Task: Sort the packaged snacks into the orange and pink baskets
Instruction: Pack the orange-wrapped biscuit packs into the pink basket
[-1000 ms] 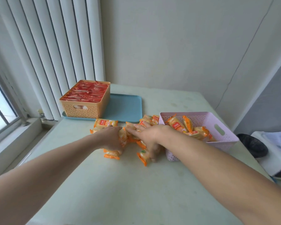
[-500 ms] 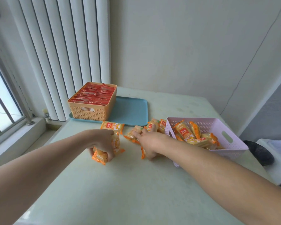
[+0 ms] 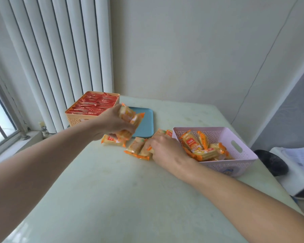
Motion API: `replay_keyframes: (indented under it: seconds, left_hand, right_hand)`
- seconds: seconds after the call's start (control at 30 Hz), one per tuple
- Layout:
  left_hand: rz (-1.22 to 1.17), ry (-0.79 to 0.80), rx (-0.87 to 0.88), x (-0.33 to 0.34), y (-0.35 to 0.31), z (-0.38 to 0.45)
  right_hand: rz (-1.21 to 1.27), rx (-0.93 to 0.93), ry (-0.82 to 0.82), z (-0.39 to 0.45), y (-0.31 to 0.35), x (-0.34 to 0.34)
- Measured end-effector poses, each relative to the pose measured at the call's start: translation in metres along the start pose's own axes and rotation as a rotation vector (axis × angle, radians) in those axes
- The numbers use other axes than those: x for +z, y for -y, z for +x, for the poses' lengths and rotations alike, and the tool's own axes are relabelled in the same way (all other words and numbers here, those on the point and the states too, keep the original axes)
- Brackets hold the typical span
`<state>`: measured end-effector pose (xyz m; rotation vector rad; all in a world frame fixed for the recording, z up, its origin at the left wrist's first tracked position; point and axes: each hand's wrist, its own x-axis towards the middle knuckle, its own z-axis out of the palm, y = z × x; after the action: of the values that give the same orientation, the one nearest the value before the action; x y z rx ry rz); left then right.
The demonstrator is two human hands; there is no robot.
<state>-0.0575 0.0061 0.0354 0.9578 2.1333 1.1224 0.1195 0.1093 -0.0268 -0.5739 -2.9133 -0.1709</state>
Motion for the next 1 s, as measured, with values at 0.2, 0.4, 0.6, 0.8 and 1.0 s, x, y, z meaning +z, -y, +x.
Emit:
replay_keyframes:
  seconds: [0.2,0.4,0.6,0.8,1.0]
  left_hand:
    - [-0.267,0.017,0.224,0.051,-0.053,0.009]
    - [-0.064,0.121,0.504,0.158,-0.070,0.014]
    - [0.483,0.261,0.571,0.201,-0.060,0.021]
    - [0.714,0.236,0.615,0.214,-0.053,0.023]
    - [0.661,0.142,0.560,0.222,-0.051,0.015]
  right_hand:
    - [0.229,0.145,-0.549,-0.043,-0.071,-0.046]
    - [0.249,0.507,0.124,-0.076,-0.132,-0.029]
    - [0.645,0.517,0.236,-0.103,-0.172,-0.028]
    - [0.723,0.533,0.040,-0.109,-0.174,-0.016]
    - [0.531,0.610,0.181,-0.078,-0.162,-0.001]
